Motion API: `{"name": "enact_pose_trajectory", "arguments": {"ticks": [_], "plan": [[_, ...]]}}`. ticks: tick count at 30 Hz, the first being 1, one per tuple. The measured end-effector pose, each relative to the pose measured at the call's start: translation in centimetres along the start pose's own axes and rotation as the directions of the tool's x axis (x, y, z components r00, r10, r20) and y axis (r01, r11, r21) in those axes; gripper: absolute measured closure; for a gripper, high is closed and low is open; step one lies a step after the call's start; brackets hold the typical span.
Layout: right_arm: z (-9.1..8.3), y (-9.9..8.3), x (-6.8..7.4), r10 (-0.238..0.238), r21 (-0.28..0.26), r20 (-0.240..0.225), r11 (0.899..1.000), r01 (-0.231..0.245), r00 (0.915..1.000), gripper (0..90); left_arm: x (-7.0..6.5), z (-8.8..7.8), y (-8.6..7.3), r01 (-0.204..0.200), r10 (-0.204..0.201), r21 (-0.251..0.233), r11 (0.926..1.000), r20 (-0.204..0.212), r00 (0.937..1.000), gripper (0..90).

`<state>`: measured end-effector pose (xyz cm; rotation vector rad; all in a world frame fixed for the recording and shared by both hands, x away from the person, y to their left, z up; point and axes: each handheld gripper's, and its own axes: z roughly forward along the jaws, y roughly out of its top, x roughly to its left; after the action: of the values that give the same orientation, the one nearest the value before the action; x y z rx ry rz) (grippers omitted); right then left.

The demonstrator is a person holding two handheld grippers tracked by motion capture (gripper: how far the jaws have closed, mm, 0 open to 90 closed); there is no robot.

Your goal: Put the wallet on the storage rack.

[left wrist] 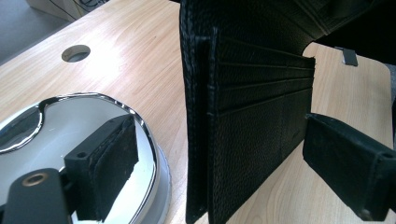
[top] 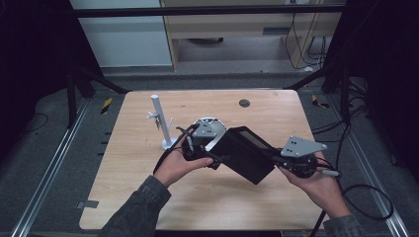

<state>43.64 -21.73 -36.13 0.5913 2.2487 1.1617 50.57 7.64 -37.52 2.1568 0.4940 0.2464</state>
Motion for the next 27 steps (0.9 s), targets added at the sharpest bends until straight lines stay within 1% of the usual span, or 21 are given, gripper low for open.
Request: {"name": "enact_pose_trajectory", "arguments": {"ticks": [3, 4, 5, 6, 10, 11, 12, 13, 15, 16, 17, 18, 21, 22, 23, 24, 25, 26, 27], "plan": [[0.0, 0.0, 0.0, 0.001, -0.003, 0.000, 1.000, -0.001, 1.0000, 84.7, 0.0, 0.2, 0.0, 0.002, -0.002, 0.006, 1.0000, 0.011, 0.9999, 10.8], [-0.1, 0.0, 0.0, 0.001, -0.007, -0.001, 1.000, -0.001, 1.0000, 84.7, 0.0, 0.4, 0.0, 0.023, -0.023, 0.003, 0.9997, 0.024, 0.9994, 13.0], [-0.1, 0.0, 0.0, 0.001, -0.007, -0.001, 1.000, -0.001, 1.0000, 84.7, 0.0, 0.4, 0.0, 0.023, -0.023, 0.003, 0.9997, 0.024, 0.9994, 13.5], [-0.1, 0.0, 0.0, 0.006, -0.012, -0.005, 1.000, -0.006, 1.0000, 84.7, 0.1, 0.5, 0.1, 0.024, -0.025, 0.003, 0.9997, 0.035, 0.9991, 14.5], [0.0, -0.1, 0.1, 0.013, -0.023, -0.012, 1.000, -0.013, 0.9998, 84.7, 0.2, 1.0, 0.2, 0.016, -0.017, 0.020, 0.9997, 0.047, 0.9988, 21.2], [0.0, -0.1, 0.1, 0.013, -0.023, -0.012, 1.000, -0.013, 0.9998, 84.7, 0.2, 1.0, 0.2, 0.016, -0.017, 0.020, 0.9997, 0.047, 0.9988, 24.5], [0.1, 0.0, 0.1, 0.012, -0.026, -0.013, 1.000, -0.013, 0.9998, 84.7, 0.1, 1.1, 0.2, 0.015, -0.016, 0.024, 0.9996, 0.060, 0.9981, 24.5], [0.1, 0.0, 0.1, 0.013, -0.030, -0.014, 0.999, -0.013, 0.9998, 84.7, 0.2, 1.2, 0.3, 0.014, -0.016, 0.031, 0.9994, 0.071, 0.9974, 27.7], [0.1, 0.0, 0.1, 0.012, -0.032, -0.014, 0.999, -0.013, 0.9998, 84.7, 0.2, 1.4, 0.3, 0.016, -0.019, 0.031, 0.9994, 0.083, 0.9963, 37.4], [0.1, 0.0, 0.1, 0.012, -0.032, -0.015, 0.999, -0.012, 0.9998, 84.7, 0.2, 1.4, 0.3, 0.025, -0.028, 0.031, 0.9992, 0.091, 0.9955, 40.3], [0.1, 0.0, 0.1, 0.010, -0.030, -0.016, 0.999, -0.011, 0.9998, 84.7, 0.3, 1.4, 0.3, 0.025, -0.028, 0.035, 0.9991, 0.109, 0.9936, 47.5], [0.2, -0.1, 0.2, 0.008, -0.029, -0.017, 1.000, -0.008, 0.9998, 84.6, 0.3, 1.4, 0.3, 0.021, -0.025, 0.038, 0.9991, 0.112, 0.9934, 54.3], [0.2, -0.5, 0.3, 0.005, -0.027, -0.022, 1.000, -0.005, 0.9997, 84.4, 0.3, 1.1, 0.4, 0.042, -0.048, 0.052, 0.9978, 0.129, 0.9904, 64.4], [0.2, -0.7, 0.4, 0.008, -0.029, -0.025, 1.000, -0.008, 0.9997, 84.0, 0.2, 1.0, 0.4, 0.052, -0.059, 0.056, 0.9971, 0.137, 0.9888, 68.5], [0.2, -0.7, 0.4, 0.008, -0.029, -0.025, 1.000, -0.008, 0.9997, 84.0, 0.2, 1.0, 0.4, 0.052, -0.059, 0.056, 0.9971, 0.137, 0.9888, 73.2], [0.4, -1.2, 0.5, 0.012, -0.022, -0.021, 1.000, -0.013, 0.9997, 82.0, -0.1, 0.6, 0.7, 0.058, -0.065, 0.054, 0.9969, 0.142, 0.9878, 78.1], [0.5, -1.5, 0.6, 0.015, -0.019, -0.017, 1.000, -0.015, 0.9997, 81.5, -0.4, 0.4, 0.9, 0.047, -0.054, 0.057, 0.9972, 0.133, 0.9896, 79.4], [0.5, -1.5, 0.6, 0.015, -0.019, -0.017, 1.000, -0.015, 0.9997, 81.5, -0.4, 0.4, 0.9, 0.047, -0.054, 0.057, 0.9972, 0.133, 0.9896, 79.7], [0.7, -2.0, 0.9, 0.027, -0.027, -0.019, 0.999, -0.028, 0.9994, 81.8, -0.6, 0.2, 1.2, 0.040, -0.049, 0.075, 0.9964, 0.126, 0.9908, 79.8]]}}
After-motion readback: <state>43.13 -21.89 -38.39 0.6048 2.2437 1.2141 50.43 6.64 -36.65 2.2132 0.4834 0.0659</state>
